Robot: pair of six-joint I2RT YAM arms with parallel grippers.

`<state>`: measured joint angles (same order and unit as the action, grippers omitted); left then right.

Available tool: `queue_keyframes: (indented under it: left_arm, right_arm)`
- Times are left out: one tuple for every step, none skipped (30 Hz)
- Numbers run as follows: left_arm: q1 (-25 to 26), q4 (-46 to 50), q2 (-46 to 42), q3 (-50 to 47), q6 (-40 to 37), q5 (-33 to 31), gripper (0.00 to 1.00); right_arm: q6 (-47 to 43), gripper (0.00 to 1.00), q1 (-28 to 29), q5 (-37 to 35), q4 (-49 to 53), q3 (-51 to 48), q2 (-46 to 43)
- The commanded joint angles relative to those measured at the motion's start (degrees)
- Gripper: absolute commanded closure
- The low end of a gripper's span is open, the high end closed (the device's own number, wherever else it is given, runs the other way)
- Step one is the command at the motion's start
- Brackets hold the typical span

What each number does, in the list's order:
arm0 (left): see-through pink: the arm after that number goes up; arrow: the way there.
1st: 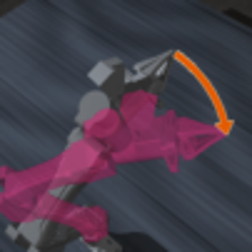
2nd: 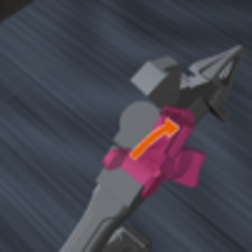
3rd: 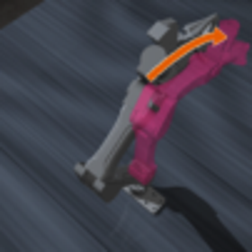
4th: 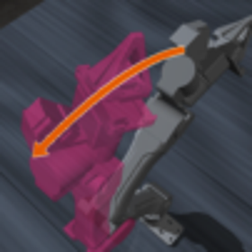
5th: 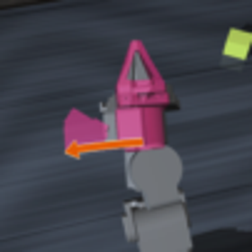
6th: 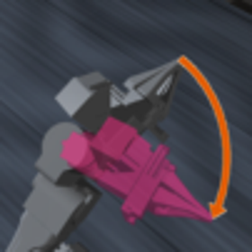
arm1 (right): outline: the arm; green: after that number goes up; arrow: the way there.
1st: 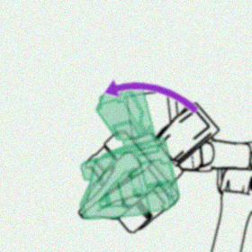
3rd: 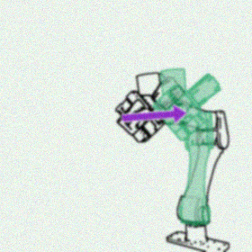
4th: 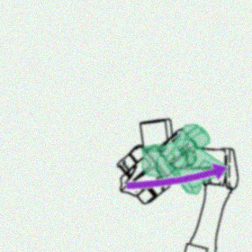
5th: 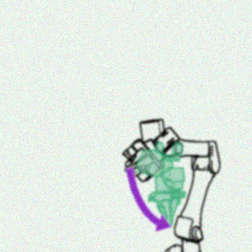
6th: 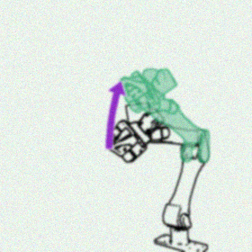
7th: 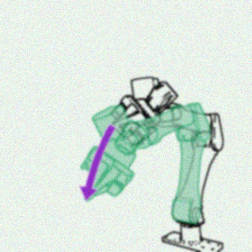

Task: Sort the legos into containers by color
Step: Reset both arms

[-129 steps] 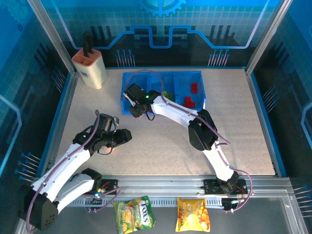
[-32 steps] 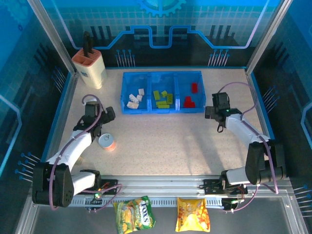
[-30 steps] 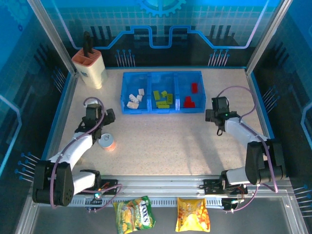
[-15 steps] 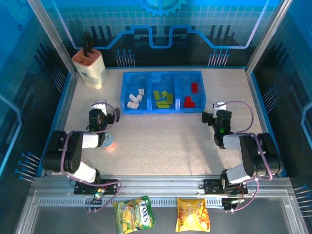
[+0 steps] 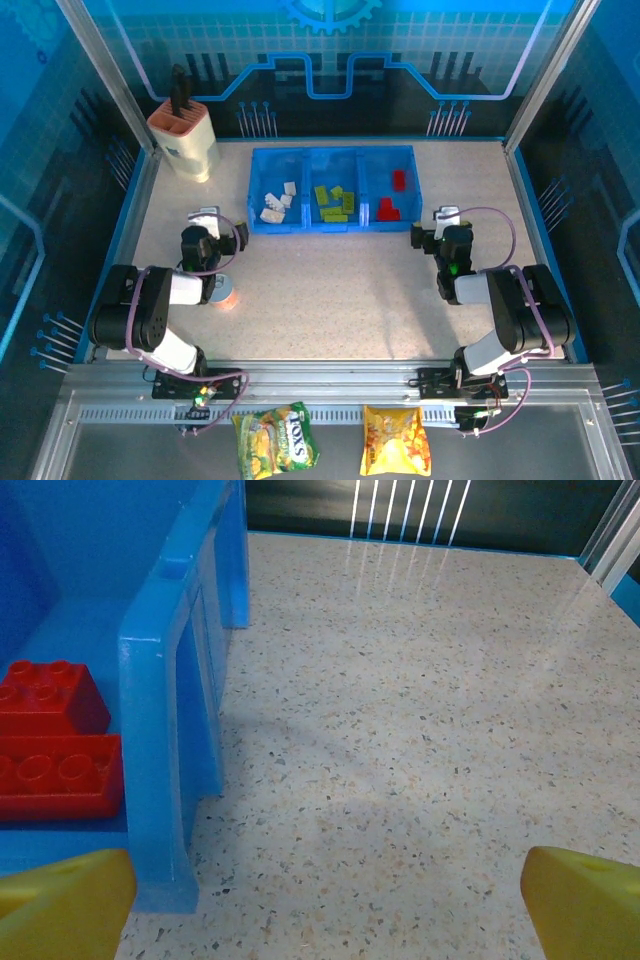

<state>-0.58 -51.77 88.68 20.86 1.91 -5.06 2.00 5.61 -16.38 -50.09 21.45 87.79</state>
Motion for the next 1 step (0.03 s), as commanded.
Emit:
queue_keyframes:
  left_arm:
    - [0.2,-1.6,0.3,0.9,-1.5,2.0,0.01]
  right_arm:
    - [-0.8,0.0,0.5,-0.5,-2.9,0.4,0.5]
